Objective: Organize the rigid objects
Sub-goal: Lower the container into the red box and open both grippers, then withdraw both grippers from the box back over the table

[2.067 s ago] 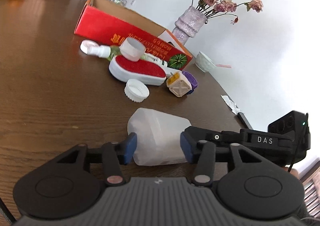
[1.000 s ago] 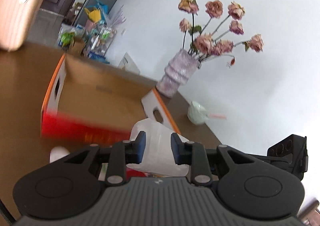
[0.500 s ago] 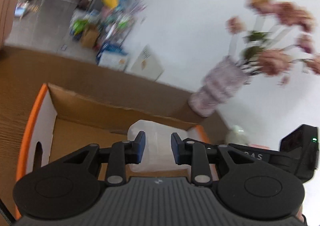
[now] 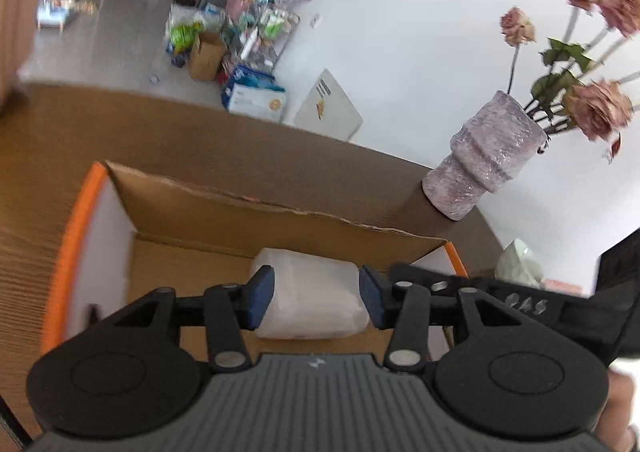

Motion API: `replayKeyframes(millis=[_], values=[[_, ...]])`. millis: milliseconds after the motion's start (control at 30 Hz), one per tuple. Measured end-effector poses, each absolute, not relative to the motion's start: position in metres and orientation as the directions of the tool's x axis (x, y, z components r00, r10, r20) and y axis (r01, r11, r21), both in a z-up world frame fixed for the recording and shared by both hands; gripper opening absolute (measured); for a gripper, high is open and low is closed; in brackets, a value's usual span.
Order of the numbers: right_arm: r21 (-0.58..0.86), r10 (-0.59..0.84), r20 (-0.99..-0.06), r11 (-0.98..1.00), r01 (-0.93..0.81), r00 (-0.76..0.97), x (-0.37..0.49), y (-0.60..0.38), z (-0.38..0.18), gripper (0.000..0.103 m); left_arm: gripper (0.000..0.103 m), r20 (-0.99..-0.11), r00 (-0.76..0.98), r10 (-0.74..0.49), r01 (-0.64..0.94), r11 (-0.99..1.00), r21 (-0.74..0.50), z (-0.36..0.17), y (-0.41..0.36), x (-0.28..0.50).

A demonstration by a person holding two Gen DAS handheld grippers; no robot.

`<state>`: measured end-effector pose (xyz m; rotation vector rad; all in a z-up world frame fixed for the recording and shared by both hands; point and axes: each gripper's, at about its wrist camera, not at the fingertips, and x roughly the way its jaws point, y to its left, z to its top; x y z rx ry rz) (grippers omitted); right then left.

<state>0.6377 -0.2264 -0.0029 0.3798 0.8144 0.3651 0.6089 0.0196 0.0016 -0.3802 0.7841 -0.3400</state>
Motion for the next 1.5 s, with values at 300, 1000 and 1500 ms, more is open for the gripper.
replayKeyframes(millis=[300, 1000, 1500], values=[[0.296, 0.324, -0.638, 0.941, -0.166, 0.698, 0.545, -0.268, 0.088, 0.045, 0.069, -0.637, 0.735, -0.232, 0.162, 0.973, -0.167, 0.1, 0.039, 0.526], [0.246, 0.343, -0.458, 0.935, -0.254, 0.82, 0.28, -0.3, 0.168, 0.082, 0.101, -0.368, 0.93, 0.006, 0.07, 0.978, 0.194, 0.187, 0.038, 0.282], [0.054, 0.301, -0.346, 0.952, -0.301, 0.889, 0.139, -0.261, 0.03, 0.087, 0.103, -0.176, 0.976, 0.128, -0.109, 0.987, 0.116, 0.036, 0.037, 0.122]])
